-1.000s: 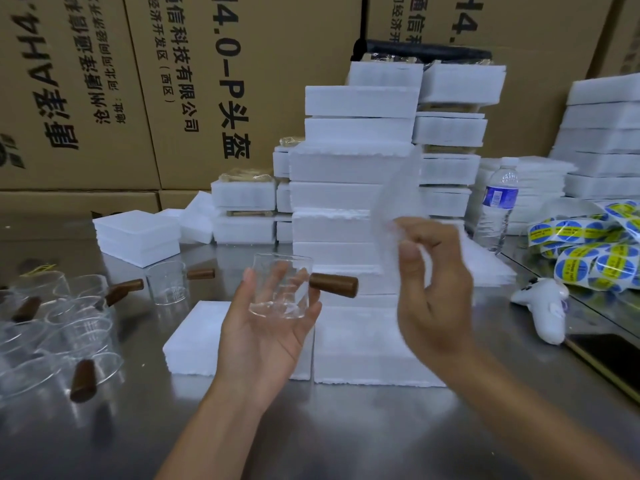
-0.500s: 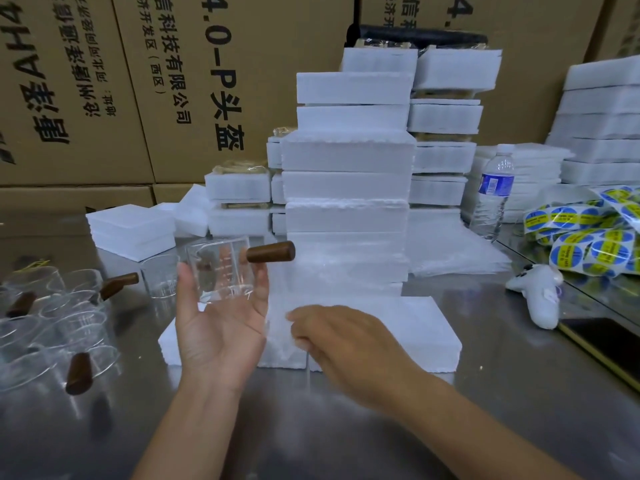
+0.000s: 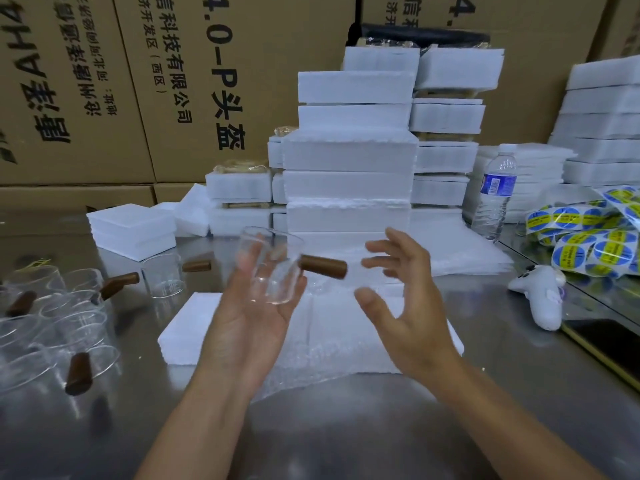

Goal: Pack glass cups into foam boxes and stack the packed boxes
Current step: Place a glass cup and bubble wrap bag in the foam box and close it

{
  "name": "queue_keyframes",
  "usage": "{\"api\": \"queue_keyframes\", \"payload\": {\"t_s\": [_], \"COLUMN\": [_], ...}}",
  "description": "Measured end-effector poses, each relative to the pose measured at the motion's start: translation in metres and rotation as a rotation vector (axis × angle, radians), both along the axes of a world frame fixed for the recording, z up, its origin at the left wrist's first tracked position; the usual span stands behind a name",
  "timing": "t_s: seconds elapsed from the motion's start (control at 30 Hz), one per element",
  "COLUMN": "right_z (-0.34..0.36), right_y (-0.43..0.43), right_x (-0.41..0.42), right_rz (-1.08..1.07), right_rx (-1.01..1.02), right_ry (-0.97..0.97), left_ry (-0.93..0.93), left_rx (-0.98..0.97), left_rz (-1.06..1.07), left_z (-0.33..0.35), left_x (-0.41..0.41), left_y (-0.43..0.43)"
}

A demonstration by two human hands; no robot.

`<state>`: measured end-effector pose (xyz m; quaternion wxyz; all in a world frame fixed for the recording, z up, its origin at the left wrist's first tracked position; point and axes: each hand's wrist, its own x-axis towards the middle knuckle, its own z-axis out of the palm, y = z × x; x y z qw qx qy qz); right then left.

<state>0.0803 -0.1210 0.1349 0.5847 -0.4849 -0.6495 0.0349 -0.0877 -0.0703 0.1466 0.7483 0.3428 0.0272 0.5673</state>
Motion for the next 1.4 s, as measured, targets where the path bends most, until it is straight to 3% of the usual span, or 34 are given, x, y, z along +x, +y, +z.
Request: {"api": "queue_keyframes", "payload": {"t_s": [0.13, 0.27, 0.37, 0.53, 0.67, 0.77, 0.83, 1.13, 1.4], "right_z": [0.003, 0.003, 0.0, 0.002, 0.003, 0.001, 0.0, 0.0, 0.004], "right_y": [-0.002, -0.004, -0.001, 0.003, 0.009, 0.011, 0.012, 0.011, 0.013], "right_x": [0.019, 0.022, 0.027, 0.04, 0.056, 0.059, 0.058, 0.056, 0.056], "right_rz": [-0.191, -0.164, -0.127, -0.183, -0.318, -0.308, -0.285, -0.221, -0.093], "right_rx": [0.029, -0.11, -0.198, -0.119, -0.058, -0.057, -0.061, -0.075, -0.018], "right_ry": [-0.461, -0.548, -0.535, -0.432, -0.212, -0.046, -0.007, 0.02, 0.178], "left_ry": [0.202, 0.233, 0.277, 0.486, 1.094, 1.379, 1.47, 1.457, 1.044], "left_rx": [0.039, 0.013, -0.007, 0.006, 0.367, 0.732, 0.822, 0.78, 0.42], "left_rz": [-0.002, -0.015, 0.004, 0.085, 0.386, 0.651, 0.675, 0.699, 0.79], "left_z": [-0.004, -0.008, -0.01, -0.012, -0.023, -0.032, -0.034, -0.035, -0.028], "left_x": [0.014, 0.018, 0.022, 0.024, 0.028, 0.031, 0.03, 0.031, 0.03], "left_y": [-0.005, -0.005, -0.004, -0.006, -0.014, -0.019, -0.021, -0.018, -0.012]}}
